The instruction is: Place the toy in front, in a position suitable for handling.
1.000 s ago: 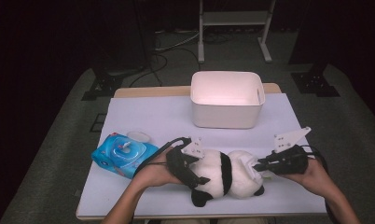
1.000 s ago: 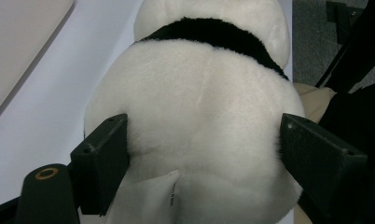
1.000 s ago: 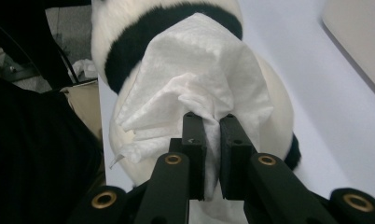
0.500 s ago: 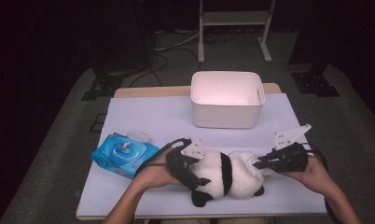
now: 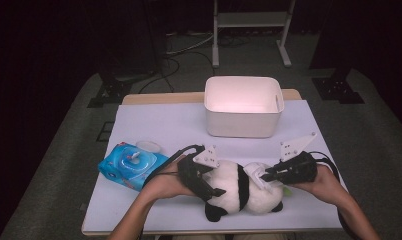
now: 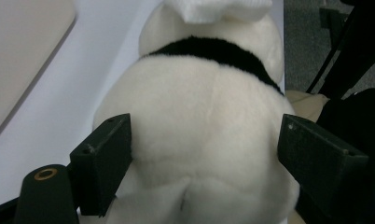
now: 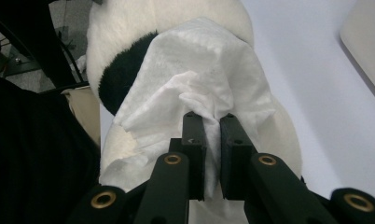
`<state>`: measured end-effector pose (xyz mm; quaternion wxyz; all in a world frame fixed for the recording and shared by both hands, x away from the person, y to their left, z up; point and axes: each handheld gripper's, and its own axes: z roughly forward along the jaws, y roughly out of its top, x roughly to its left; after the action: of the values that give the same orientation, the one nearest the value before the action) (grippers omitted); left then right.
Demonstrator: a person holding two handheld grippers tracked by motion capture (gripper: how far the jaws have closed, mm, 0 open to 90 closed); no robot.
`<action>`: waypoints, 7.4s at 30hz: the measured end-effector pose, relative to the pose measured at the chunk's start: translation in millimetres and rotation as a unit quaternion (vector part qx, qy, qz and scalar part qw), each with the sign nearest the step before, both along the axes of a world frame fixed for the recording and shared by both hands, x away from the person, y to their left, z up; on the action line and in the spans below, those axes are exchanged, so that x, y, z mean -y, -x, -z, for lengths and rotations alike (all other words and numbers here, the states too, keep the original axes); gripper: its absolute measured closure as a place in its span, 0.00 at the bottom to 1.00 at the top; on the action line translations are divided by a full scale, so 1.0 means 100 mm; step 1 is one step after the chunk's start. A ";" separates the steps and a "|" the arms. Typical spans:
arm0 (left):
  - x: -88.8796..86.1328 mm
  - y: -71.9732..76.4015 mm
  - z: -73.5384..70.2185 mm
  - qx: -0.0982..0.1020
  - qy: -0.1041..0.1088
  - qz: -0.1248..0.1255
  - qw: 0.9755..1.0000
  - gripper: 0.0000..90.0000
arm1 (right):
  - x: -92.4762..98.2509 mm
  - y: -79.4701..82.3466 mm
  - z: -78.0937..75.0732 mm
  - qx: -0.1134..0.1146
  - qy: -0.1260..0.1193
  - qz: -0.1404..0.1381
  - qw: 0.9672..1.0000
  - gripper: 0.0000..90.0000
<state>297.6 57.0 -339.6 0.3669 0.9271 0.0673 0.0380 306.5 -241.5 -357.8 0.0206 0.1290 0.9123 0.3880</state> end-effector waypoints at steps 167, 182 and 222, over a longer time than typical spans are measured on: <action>0.18 0.12 0.23 0.025 0.004 -0.006 1.000 0.22 | 0.18 0.21 0.10 -0.016 0.000 0.004 1.000 0.90; 0.15 0.08 0.26 0.019 0.000 -0.013 1.000 0.22 | -0.44 0.22 -0.05 0.017 0.006 -0.058 0.998 0.90; 0.06 0.07 0.34 0.026 0.011 -0.005 1.000 0.15 | -0.88 0.20 -0.13 0.034 0.007 -0.081 0.996 0.90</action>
<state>290.9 51.4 -373.8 0.3782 0.9214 0.0632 0.0631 286.2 -153.2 -345.0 0.0215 0.0416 0.9213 0.3860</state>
